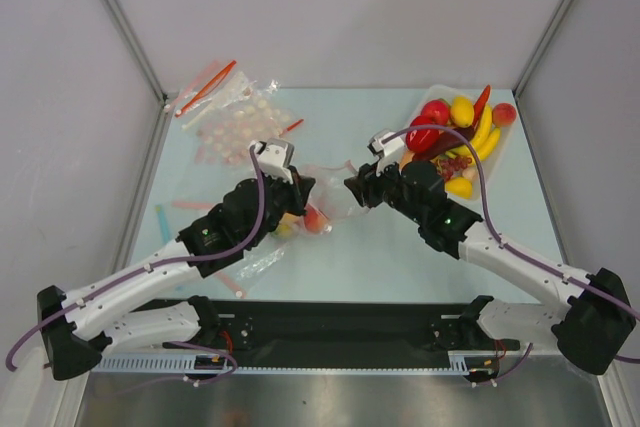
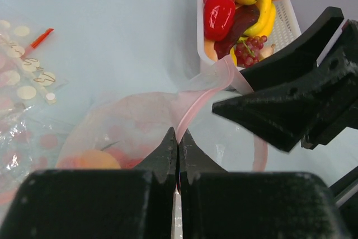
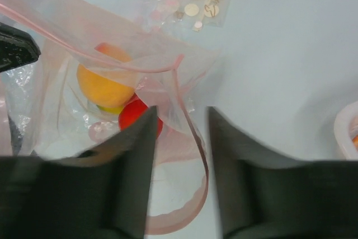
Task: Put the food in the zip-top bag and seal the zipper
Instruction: Adjust the zipper food storage bag at the center of the board.
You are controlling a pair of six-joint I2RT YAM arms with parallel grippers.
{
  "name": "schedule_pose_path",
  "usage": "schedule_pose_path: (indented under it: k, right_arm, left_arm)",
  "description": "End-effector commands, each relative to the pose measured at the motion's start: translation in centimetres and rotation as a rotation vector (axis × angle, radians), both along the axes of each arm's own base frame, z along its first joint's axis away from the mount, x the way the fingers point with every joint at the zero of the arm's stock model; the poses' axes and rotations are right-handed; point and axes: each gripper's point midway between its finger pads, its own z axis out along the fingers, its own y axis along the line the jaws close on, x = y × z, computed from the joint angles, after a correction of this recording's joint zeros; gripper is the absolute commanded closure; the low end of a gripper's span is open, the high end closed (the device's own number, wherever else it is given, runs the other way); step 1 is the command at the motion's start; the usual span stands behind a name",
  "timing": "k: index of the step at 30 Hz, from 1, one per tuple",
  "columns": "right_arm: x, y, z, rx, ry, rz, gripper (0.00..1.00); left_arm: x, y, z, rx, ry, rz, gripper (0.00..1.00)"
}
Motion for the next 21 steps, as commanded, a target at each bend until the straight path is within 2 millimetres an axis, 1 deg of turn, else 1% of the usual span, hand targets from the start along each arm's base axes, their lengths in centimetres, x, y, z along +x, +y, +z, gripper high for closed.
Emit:
schedule_pose_path:
  k: [1,2,3,4,5,6,7,8,10,11,12,13,14,15,17,18,19,21]
  right_arm:
    - [0.5,0.2,3.4,0.066,-0.052,-0.012,0.64]
    - [1.1,-0.6,3.3,0.069,-0.054,-0.071,0.69]
    - [1.3,-1.0,3.9,0.090,-0.065,-0.098,0.74]
    - [1.4,-1.4,4.0,0.115,-0.058,-0.128,0.83]
    - [1.9,-2.3,4.2,0.133,-0.068,-0.191,0.90]
    - [2.1,-2.8,4.0,0.161,-0.073,-0.225,0.94]
    - [2.4,-3.8,4.4,0.206,-0.074,-0.289,0.99]
    - [2.6,-4.3,4.5,0.223,-0.076,-0.319,1.00]
    - [2.7,-5.4,4.5,0.258,-0.077,-0.372,1.00]
    - [3.0,-6.4,4.6,0.288,-0.069,-0.427,1.00]
    - [3.1,-6.9,4.7,0.306,-0.070,-0.448,0.99]
    - [3.2,-7.2,4.1,0.307,-0.063,-0.461,0.98]
    - [3.2,-7.4,4.1,0.320,-0.061,-0.466,0.96]
    - [3.5,-7.8,4.0,0.329,-0.053,-0.475,0.94]
    - [3.7,-7.6,3.7,0.326,-0.032,-0.458,0.76]
    - [3.7,-7.6,3.7,0.324,-0.029,-0.452,0.76]
    - [3.8,-7.5,3.7,0.323,-0.027,-0.445,0.65]
    - [3.6,-7.3,3.9,0.325,-0.025,-0.422,0.54]
  left_arm:
    - [0.0,-0.7,1.3,-0.025,-0.036,-0.038,1.00]
    - [0.0,-0.8,1.2,-0.021,-0.032,-0.041,1.00]
    - [0.1,-0.9,1.2,-0.018,-0.030,-0.043,1.00]
    - [0.2,-1.1,0.7,-0.001,-0.018,-0.041,1.00]
    - [0.3,-1.2,0.4,0.009,-0.011,-0.041,1.00]
    - [0.4,-1.3,0.5,0.010,-0.008,-0.038,1.00]
    - [0.6,-1.5,-0.2,0.032,0.007,-0.037,1.00]
    - [0.7,-1.7,-0.1,0.036,0.009,-0.035,1.00]
    - [0.8,-1.9,-0.7,0.058,0.029,-0.035,1.00]
    - [1.0,-2.1,-0.9,0.065,0.035,-0.035,1.00]
    - [1.1,-2.2,-1.1,0.071,0.039,-0.038,1.00]
    - [1.1,-2.3,-1.2,0.073,0.043,-0.038,1.00]
    - [1.1,-2.4,-1.3,0.077,0.046,-0.039,1.00]
    - [1.1,-2.4,-1.3,0.078,0.047,-0.039,1.00]
    - [1.3,-2.2,-1.2,0.076,0.044,-0.027,1.00]
    - [1.2,-2.2,-1.1,0.073,0.044,-0.028,1.00]
    - [1.3,-1.9,-1.1,0.074,0.042,-0.013,1.00]
    - [1.3,-1.5,-0.8,0.058,0.037,0.003,1.00]
